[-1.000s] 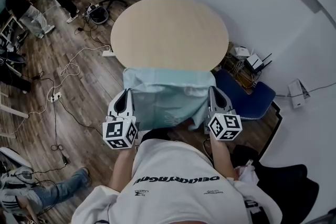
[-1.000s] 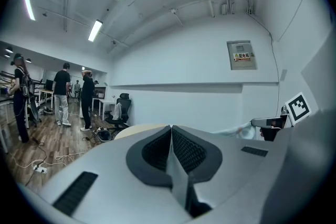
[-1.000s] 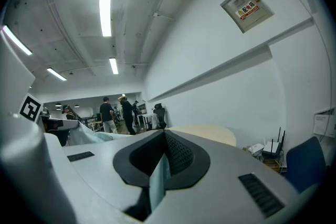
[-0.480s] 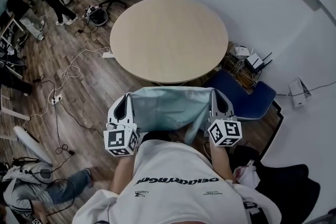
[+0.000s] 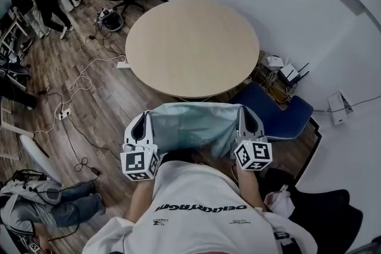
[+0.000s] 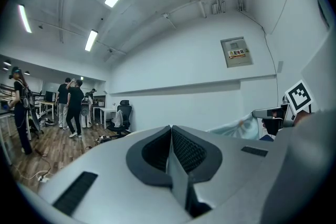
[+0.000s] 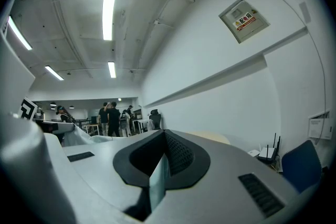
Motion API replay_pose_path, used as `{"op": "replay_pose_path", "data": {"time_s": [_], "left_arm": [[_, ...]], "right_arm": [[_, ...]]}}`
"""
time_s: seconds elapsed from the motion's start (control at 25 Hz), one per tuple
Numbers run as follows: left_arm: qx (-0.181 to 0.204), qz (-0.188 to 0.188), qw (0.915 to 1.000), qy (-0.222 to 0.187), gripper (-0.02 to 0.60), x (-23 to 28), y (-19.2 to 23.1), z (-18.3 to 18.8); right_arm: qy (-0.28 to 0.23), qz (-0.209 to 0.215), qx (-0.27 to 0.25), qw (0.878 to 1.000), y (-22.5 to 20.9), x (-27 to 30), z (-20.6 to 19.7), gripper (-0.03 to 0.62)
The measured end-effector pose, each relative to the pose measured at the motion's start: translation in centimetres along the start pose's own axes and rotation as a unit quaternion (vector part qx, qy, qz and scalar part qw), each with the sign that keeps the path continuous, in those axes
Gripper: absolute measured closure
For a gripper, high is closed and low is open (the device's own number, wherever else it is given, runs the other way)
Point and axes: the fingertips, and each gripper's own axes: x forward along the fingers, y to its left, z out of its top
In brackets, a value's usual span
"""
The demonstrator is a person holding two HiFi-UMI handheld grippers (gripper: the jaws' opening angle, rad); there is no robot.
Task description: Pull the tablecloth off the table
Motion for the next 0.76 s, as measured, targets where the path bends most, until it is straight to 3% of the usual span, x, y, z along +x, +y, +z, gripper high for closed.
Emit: {"op": "replay_pose_path", "data": {"time_s": [0.76], "left_arm": [[-0.001, 0.008, 1.0, 0.006, 0.566, -0.1, 0.6, -0.9]], "right_arm": [[0.012, -0.003, -0.001, 1.0, 0.1, 0.4, -1.0, 0.562]]}}
